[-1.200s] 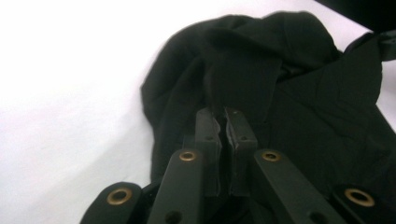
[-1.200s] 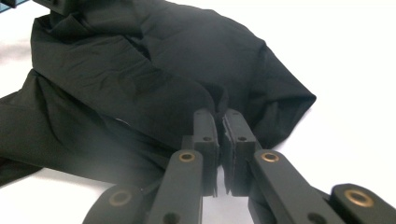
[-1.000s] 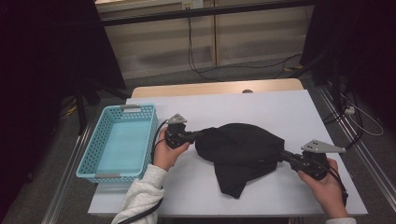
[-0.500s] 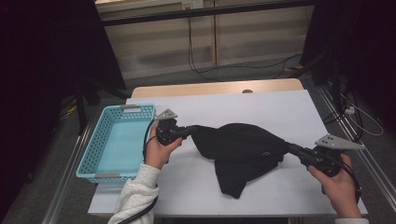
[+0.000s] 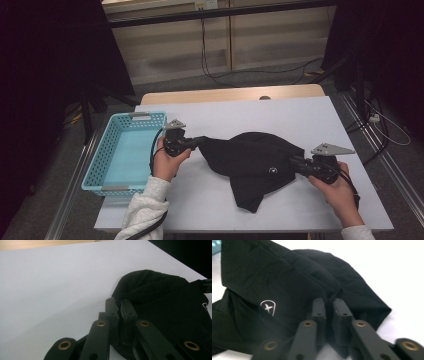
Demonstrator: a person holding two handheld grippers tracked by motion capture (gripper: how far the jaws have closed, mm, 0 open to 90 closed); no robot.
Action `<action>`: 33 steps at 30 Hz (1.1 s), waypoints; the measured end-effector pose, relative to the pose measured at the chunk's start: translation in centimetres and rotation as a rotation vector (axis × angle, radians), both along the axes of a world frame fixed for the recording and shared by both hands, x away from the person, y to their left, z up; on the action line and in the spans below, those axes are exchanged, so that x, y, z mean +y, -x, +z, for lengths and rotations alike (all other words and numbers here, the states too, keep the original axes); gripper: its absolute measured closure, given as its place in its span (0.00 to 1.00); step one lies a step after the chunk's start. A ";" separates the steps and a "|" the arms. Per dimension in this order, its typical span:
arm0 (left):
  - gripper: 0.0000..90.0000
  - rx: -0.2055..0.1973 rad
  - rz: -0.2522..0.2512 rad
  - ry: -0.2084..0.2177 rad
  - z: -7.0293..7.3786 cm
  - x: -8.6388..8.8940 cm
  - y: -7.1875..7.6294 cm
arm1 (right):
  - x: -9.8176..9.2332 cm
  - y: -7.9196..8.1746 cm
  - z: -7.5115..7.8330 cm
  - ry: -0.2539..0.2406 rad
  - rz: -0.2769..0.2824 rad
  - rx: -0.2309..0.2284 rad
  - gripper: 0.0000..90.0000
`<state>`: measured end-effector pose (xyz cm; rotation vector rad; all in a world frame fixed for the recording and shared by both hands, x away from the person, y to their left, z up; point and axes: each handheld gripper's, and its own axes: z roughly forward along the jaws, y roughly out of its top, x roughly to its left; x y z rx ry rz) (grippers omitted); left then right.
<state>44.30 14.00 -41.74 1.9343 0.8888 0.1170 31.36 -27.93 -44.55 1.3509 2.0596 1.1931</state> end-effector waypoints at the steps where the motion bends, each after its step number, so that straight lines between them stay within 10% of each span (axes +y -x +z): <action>1: 0.96 0.001 -0.001 0.001 -0.1 0.0 0.0 | 0.1 0.0 -0.1 -0.001 -0.008 0.004 0.75; 7: 0.96 -0.001 -0.011 -0.012 -0.2 -0.2 0.3 | 0.2 0.5 -0.1 -0.014 -0.032 0.019 0.41; 13: 0.95 0.003 -0.010 -0.019 -0.3 -0.3 0.3 | 0.3 1.0 -0.5 0.000 -0.009 0.010 0.39; 33: 0.95 0.013 -0.010 -0.029 -0.9 -0.4 0.1 | 1.8 0.4 -0.9 0.014 0.134 -0.009 0.82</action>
